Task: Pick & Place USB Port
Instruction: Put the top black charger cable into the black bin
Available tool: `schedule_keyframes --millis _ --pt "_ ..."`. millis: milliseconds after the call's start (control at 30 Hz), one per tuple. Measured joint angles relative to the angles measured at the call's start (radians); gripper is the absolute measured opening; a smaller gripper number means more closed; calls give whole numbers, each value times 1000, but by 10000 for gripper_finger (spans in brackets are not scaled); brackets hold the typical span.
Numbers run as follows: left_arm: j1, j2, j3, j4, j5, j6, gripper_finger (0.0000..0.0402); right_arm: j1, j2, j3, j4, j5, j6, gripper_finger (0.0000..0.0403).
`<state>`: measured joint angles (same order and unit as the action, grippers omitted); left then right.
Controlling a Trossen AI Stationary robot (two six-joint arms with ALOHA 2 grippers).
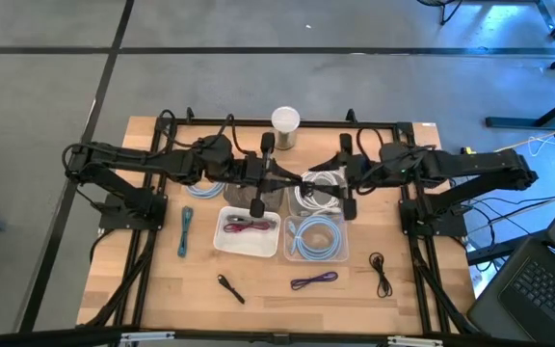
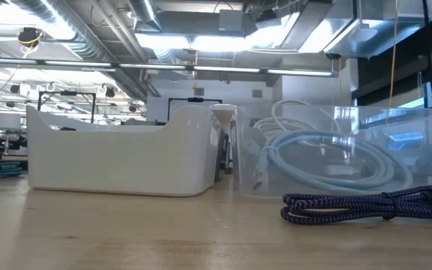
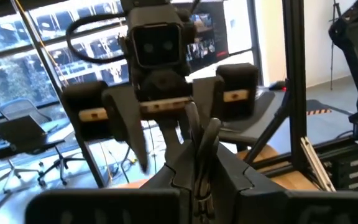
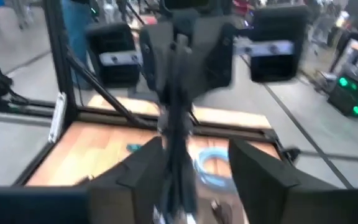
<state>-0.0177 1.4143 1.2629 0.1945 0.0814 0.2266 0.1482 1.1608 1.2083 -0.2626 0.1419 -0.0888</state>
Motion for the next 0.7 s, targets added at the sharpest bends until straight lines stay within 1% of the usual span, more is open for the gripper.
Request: schedule_keyframes --millis 100,167,300,367,467,567,700 --pt "0 -1 0 -33 -6 -3 18 0 -52 0 -124 68 7 222" --pt "0 -3 0 -45 -9 -3 18 0 -84 0 -221 129 40 233" --pt "0 -14 0 -93 -15 -3 18 0 -142 0 -437 264 150 239" --pt "0 -24 0 -137 -37 -4 18 0 -171 0 -548 315 217 240" --pt "0 -37 0 -187 -105 -4 18 0 -212 0 -693 354 316 240" --pt "6 -46 10 -265 -193 -4 18 0 -252 0 -783 364 395 240" --pt "37 -44 81 -514 -321 -20 18 0 -293 0 -826 363 455 240"
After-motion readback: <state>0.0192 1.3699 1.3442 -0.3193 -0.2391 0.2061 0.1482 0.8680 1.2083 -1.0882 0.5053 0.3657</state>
